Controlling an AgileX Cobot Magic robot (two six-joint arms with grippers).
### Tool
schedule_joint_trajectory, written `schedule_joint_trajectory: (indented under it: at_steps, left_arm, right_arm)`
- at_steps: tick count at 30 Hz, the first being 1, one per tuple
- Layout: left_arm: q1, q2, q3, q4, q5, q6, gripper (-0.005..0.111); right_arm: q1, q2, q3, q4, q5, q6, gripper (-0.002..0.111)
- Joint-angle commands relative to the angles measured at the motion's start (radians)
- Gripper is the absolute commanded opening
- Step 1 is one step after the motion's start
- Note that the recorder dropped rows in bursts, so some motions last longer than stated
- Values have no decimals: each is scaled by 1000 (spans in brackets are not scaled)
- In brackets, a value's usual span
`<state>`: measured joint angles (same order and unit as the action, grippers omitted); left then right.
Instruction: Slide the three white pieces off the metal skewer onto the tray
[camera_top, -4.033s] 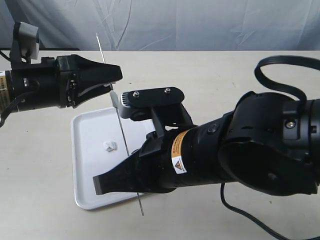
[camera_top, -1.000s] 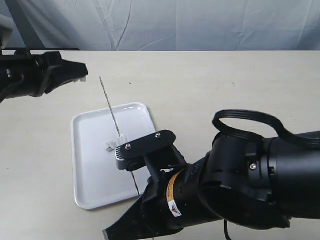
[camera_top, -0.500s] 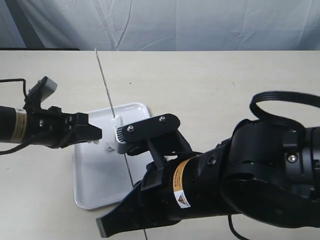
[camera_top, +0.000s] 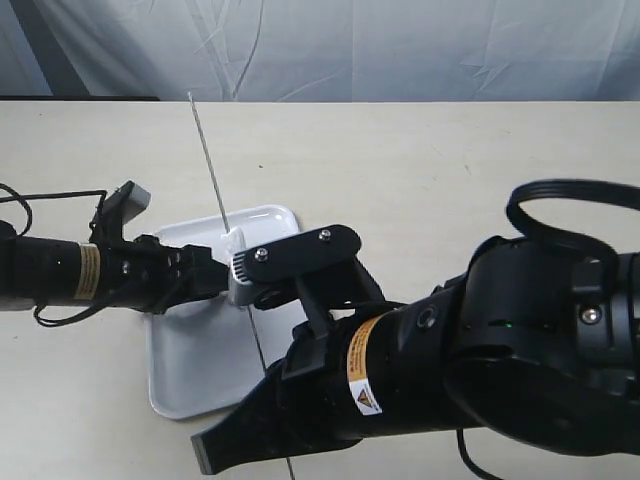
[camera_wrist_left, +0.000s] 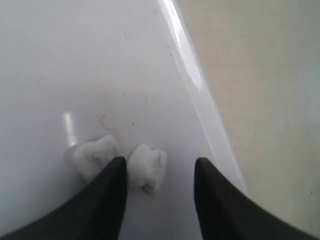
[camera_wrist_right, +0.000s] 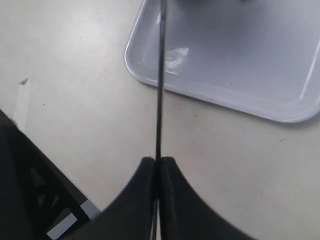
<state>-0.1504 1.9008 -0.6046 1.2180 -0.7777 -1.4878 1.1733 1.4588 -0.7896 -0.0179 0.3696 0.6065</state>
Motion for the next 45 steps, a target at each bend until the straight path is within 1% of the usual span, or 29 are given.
schedule_joint_trajectory:
  at_steps: [1, 2, 3, 4, 5, 6, 7, 9, 11, 14, 17, 19, 23, 24, 26, 29, 32, 45]
  left_arm:
    - [96, -64, 0, -15, -224, -7, 43]
    - [134, -88, 0, 37, -293, -19, 43]
    - [176, -105, 0, 112, -333, -22, 43]
    - [207, -119, 0, 178, -366, -69, 43]
    - [226, -126, 9, 180, -432, -111, 43]
    - [232, -129, 21, 159, -443, -111, 43]
    - [231, -146, 29, 168, -443, -161, 43]
    - [227, -184, 46, 219, -443, -158, 43]
    - [227, -211, 57, 213, -443, -162, 43]
    - [227, -307, 59, 211, -443, -242, 43]
    - [225, -395, 59, 188, -443, -293, 43]
    - [206, -431, 59, 156, -443, -307, 43]
    - [60, -447, 49, 80, -443, -279, 43]
    - [23, -447, 46, 72, -400, -265, 43]
    - [-13, -447, 45, 62, -336, -255, 43]
    - [-34, -447, 38, 69, -259, -255, 43]
    - [-34, -447, 36, 72, -224, -255, 43]
    - [-34, -447, 24, -4, -230, -234, 43]
  right_arm:
    - [3, -11, 4, -22, -5, -8, -1]
    - [3, -11, 4, -22, -5, -8, -1]
    - [3, -11, 4, -22, -5, -8, -1]
    - [3, -11, 4, -22, -7, -8, -1]
    - [3, -11, 4, -26, -12, -8, -1]
    - [3, -11, 4, -27, -26, -8, -1]
    - [1, -11, 4, -29, -39, -8, -1]
    - [1, -11, -3, -41, -56, -8, -1]
    - [-10, -11, -14, -48, -49, -8, -1]
    - [-91, -5, -23, -46, -23, -8, -1]
    - [-126, 8, -23, -39, -38, -6, -1]
    - [-126, 19, -23, -37, -66, -6, -1]
    - [-126, 48, -27, 18, -114, -13, -1]
    - [-126, 51, -41, 24, -85, -34, -1]
    - [-126, 51, -60, 24, -55, -37, -1]
    - [-126, 51, -80, 24, -51, -37, -1]
    - [-126, 51, -96, 24, -46, -43, -1]
    - [-126, 52, -100, 26, -37, -55, -1]
